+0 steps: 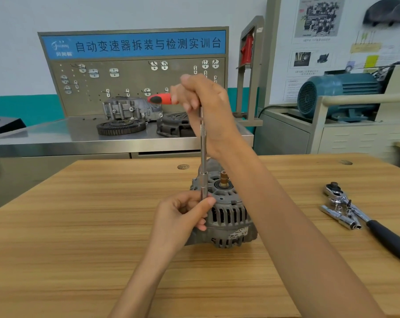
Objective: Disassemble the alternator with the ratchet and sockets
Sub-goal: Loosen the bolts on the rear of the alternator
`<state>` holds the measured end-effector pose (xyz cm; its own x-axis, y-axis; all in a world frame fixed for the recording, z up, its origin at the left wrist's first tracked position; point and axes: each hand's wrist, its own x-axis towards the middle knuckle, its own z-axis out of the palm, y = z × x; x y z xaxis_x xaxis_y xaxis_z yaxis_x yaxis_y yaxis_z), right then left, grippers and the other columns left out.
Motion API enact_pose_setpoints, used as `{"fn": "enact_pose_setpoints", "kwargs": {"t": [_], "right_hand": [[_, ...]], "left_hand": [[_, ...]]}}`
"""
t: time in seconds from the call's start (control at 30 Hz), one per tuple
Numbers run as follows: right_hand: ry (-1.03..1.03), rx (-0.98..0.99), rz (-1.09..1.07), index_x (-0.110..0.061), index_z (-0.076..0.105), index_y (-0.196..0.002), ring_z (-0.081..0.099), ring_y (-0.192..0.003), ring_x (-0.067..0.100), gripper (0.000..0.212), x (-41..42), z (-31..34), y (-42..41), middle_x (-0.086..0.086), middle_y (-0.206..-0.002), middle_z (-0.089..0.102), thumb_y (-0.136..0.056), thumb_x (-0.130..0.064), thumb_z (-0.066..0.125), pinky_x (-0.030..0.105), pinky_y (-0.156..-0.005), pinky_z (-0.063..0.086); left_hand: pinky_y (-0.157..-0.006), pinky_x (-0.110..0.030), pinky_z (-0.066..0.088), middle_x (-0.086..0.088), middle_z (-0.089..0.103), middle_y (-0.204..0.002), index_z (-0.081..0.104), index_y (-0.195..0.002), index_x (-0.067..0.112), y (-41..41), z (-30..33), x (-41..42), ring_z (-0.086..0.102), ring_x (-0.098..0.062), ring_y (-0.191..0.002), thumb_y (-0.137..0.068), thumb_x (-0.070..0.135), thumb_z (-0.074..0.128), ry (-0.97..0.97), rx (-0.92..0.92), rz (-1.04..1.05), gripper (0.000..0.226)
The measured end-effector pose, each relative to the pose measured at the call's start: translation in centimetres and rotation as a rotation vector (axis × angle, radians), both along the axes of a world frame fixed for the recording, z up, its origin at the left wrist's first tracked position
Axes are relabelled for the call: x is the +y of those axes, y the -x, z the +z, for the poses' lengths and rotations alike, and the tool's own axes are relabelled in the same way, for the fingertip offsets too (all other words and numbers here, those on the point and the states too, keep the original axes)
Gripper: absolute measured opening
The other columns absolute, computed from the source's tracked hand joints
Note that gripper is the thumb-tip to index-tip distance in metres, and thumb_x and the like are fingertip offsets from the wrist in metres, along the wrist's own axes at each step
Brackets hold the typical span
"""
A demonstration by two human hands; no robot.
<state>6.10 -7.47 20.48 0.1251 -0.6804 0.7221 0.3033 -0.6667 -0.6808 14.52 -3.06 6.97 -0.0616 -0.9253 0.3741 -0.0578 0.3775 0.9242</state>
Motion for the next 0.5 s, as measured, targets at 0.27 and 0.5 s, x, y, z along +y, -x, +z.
{"fn": "enact_pose_setpoints", "kwargs": {"t": [0.27,0.5], "right_hand": [[0.506,0.015,-1.082,-0.019,0.038,-0.055,0.037,-0.056,0.013,0.036,0.5,-1.6,-1.9,-0.009,-0.051,0.037,-0.083,-0.009,0.059,0.031,-0.075,0.035],[0.059,0.054,-0.11,-0.014,0.038,-0.048,0.042,-0.054,0.013,0.048,0.6,0.1,-0.4,-0.004,-0.046,0.038,-0.094,-0.001,0.044,0.015,-0.078,0.044]], "left_hand": [[-0.044,-0.014,0.045,0.003,0.059,-0.048,0.071,-0.076,0.019,0.6,-0.3,0.0,0.052,-0.003,-0.041,-0.062,0.034,0.07,-0.028,0.074,0.056,0.02],[-0.047,-0.015,0.049,0.004,0.058,-0.051,0.074,-0.083,0.021,0.0,0.1,0.2,0.056,-0.004,-0.045,-0.066,0.033,0.07,-0.025,0.031,-0.03,0.021]]}}
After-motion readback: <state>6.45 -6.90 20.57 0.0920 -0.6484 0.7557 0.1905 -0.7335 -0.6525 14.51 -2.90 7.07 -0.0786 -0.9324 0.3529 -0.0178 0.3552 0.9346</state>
